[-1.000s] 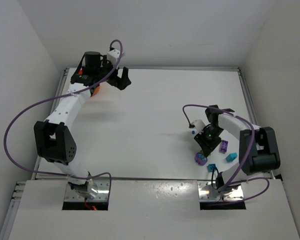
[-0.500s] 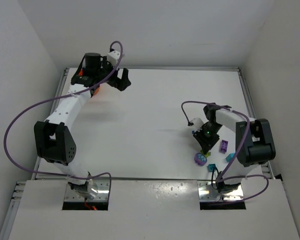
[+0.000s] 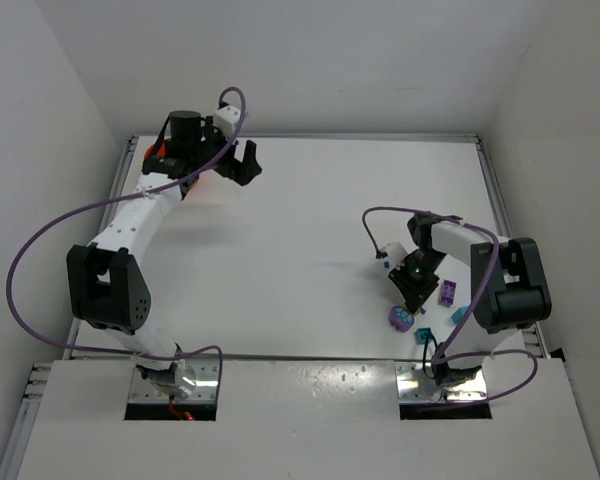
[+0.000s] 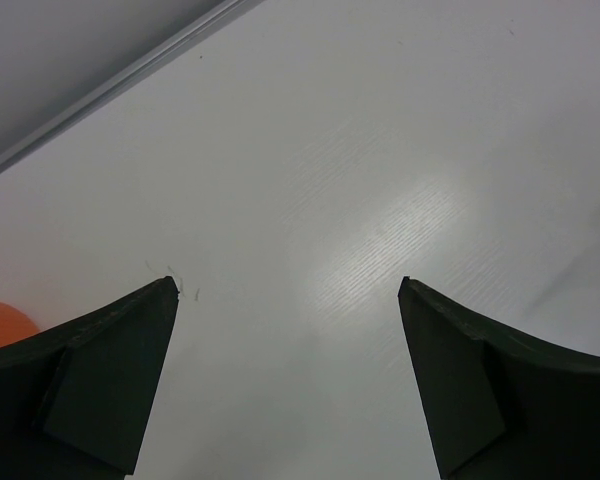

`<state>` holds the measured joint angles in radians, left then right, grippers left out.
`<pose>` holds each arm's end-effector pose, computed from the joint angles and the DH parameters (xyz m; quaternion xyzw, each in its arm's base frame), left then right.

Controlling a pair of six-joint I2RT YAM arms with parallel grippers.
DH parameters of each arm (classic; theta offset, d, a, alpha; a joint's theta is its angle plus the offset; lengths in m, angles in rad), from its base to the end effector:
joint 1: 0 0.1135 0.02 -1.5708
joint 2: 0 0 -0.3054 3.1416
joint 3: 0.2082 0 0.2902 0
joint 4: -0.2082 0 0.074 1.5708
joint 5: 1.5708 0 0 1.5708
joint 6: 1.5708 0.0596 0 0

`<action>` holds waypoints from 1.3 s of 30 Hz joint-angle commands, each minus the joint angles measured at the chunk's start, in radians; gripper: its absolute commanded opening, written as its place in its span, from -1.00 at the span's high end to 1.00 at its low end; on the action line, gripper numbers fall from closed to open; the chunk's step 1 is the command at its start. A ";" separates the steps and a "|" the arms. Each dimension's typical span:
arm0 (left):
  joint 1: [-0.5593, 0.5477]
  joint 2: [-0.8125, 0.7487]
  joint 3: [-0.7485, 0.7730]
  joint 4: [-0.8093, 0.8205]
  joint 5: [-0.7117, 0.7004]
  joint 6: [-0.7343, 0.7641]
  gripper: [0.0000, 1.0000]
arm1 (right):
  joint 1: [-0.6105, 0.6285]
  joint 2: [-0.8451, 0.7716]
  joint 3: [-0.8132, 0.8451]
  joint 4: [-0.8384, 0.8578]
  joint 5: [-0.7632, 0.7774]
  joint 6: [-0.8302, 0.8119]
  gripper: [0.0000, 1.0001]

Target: Sort the legos into containers by color

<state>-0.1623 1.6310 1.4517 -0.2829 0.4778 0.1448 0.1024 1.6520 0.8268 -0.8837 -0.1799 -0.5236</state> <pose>0.4318 -0.0985 0.3701 0.2494 0.7973 -0.2057 0.5096 0.2607 0.0375 0.1186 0.3000 -0.9472 -0.1020 0.0485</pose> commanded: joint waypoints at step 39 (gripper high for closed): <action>-0.200 0.124 -0.041 0.225 0.818 -0.173 -0.85 | 0.192 0.181 0.833 -0.327 -0.849 -0.263 0.94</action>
<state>-0.3439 1.7561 1.3590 -0.1020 1.2018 -0.1146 0.2729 1.8332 1.6123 -1.1862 -0.9493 -0.6937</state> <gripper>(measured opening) 0.921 0.233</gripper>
